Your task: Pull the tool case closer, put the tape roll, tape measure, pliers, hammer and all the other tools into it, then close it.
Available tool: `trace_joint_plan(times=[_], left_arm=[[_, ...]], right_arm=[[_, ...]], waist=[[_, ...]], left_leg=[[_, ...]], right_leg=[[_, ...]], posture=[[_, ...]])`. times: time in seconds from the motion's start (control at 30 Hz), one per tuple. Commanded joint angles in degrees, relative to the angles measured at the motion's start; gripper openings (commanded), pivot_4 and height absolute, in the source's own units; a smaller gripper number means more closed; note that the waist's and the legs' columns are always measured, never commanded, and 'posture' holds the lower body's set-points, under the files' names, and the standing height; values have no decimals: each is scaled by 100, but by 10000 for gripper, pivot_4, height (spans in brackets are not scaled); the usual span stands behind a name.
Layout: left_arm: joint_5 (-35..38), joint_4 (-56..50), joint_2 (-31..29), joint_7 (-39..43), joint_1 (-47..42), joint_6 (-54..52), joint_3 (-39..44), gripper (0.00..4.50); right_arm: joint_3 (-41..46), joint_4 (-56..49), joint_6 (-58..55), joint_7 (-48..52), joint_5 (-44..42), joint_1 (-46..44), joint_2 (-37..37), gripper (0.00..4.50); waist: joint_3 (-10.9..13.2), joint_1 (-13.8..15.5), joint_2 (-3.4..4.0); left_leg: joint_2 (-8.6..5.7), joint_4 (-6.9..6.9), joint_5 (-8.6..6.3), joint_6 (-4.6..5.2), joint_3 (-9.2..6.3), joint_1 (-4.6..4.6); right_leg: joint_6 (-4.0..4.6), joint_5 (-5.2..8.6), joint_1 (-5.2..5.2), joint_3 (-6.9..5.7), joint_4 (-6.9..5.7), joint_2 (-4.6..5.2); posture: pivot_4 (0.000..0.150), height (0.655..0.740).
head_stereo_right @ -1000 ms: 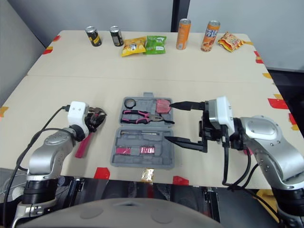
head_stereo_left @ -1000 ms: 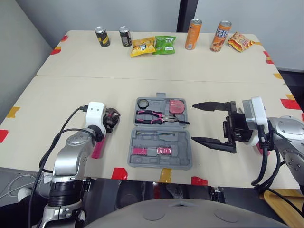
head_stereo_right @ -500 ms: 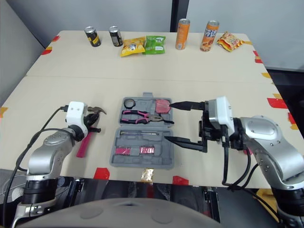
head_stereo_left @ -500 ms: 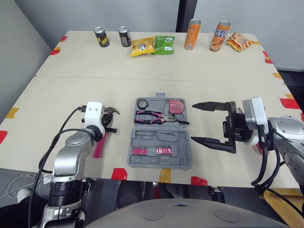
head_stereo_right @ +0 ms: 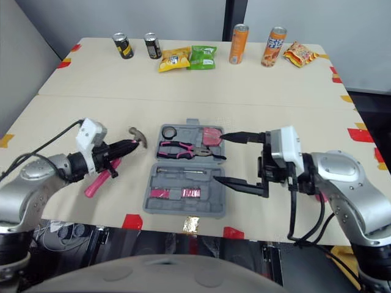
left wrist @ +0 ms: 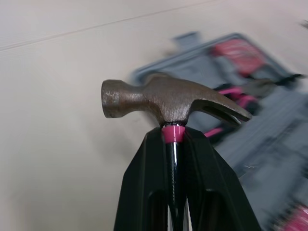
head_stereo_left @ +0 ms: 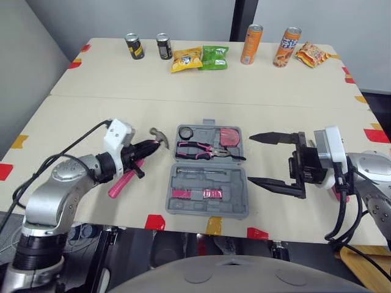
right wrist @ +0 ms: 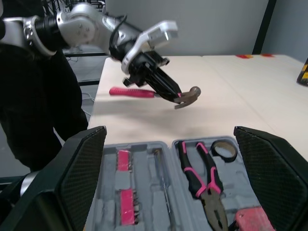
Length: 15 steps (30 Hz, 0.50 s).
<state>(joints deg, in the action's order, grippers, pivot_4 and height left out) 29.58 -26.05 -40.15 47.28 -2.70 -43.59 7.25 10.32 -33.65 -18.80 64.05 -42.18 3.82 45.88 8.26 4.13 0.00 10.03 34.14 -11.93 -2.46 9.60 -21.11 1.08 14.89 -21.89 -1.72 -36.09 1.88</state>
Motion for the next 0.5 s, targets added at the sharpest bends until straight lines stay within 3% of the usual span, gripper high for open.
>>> trace_joint_plan(times=[0.03, 0.33, 0.5], left_arm=[[30, -298, -371, 590, -479, -20, -737, 236], [-916, 411, 229, 818, -2644, -371, -3196, 236], [-1182, 829, 712, 1045, -3613, -692, -4048, 236]], right_arm=[[564, -41, 38, 268, -99, 328, 268, 45000], [2056, 234, -322, 1039, -288, 1475, 913, 45000], [2581, 474, -361, 1400, -154, 1834, 1069, 45000]], waist=[[0, 34, 0], [0, 76, 1], [0, 87, 1]], left_leg=[[-1, 0, 0, 0, 2, 1], [1, 6, 0, 1, 4, 2], [1, 12, 1, 1, 3, 0]], right_leg=[[0, 0, 0, 2, 0, 1], [0, -1, 1, 4, -14, -1], [1, 0, 1, 4, -20, -1]], posture=[[1500, 7400], [1500, 7400], [1500, 7400]])
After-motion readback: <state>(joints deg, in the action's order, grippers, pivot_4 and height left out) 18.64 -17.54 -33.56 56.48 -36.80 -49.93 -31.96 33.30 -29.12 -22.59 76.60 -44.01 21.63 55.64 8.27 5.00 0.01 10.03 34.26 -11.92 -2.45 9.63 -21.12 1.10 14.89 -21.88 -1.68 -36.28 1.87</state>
